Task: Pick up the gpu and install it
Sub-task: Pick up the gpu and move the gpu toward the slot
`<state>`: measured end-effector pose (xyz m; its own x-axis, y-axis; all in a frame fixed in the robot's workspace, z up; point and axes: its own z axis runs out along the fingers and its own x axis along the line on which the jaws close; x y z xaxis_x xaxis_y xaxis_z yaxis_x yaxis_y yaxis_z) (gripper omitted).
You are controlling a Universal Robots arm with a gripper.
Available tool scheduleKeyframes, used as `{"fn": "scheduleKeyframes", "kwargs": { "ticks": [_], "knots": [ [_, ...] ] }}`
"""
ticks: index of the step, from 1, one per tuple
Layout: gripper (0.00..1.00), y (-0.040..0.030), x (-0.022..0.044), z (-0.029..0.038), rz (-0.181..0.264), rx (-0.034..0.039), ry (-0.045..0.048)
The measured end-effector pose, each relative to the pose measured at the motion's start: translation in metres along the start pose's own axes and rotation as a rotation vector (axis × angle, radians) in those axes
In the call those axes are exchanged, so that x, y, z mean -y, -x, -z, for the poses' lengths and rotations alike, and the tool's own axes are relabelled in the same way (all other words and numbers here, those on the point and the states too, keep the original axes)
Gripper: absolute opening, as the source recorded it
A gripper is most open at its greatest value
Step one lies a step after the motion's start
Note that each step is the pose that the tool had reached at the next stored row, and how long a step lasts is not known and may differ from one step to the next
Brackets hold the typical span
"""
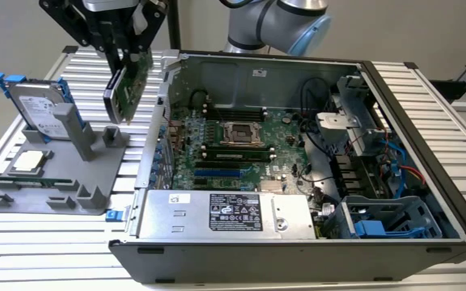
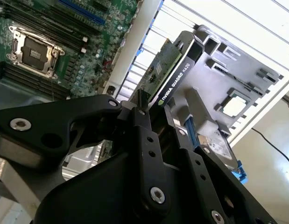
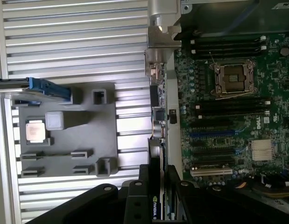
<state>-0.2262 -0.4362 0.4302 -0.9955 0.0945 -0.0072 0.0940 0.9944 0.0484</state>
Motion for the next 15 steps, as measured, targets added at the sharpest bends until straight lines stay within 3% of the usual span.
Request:
{"fn": "scheduleKeyframes", "kwargs": {
  "ticks": [15],
  "knots": [
    [0.0, 0.0178, -0.0017, -0.0002, 0.0, 0.0001, 0.0001]
  ]
}}
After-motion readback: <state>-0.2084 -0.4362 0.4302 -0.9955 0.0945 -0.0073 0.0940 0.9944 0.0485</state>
